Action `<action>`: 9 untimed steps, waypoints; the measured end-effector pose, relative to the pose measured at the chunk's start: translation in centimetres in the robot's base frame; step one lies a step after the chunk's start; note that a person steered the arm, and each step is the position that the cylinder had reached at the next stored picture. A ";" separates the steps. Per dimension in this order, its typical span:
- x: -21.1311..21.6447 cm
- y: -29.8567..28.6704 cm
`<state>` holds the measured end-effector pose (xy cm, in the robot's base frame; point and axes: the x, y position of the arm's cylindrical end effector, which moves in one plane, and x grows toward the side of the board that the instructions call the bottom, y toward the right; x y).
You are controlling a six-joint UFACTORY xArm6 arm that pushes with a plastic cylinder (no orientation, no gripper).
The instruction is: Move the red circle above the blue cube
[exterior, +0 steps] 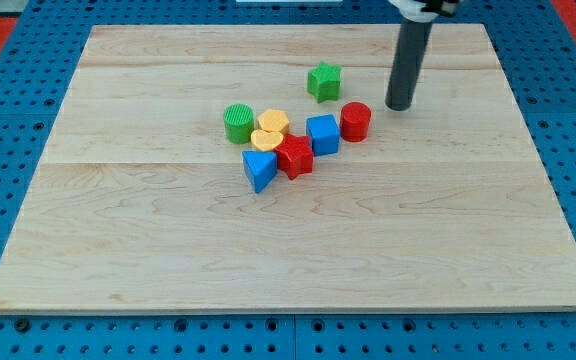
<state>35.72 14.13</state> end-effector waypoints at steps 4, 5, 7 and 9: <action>5.1 0.1; 5.0 -2.0; 3.3 -7.4; 1.3 -9.7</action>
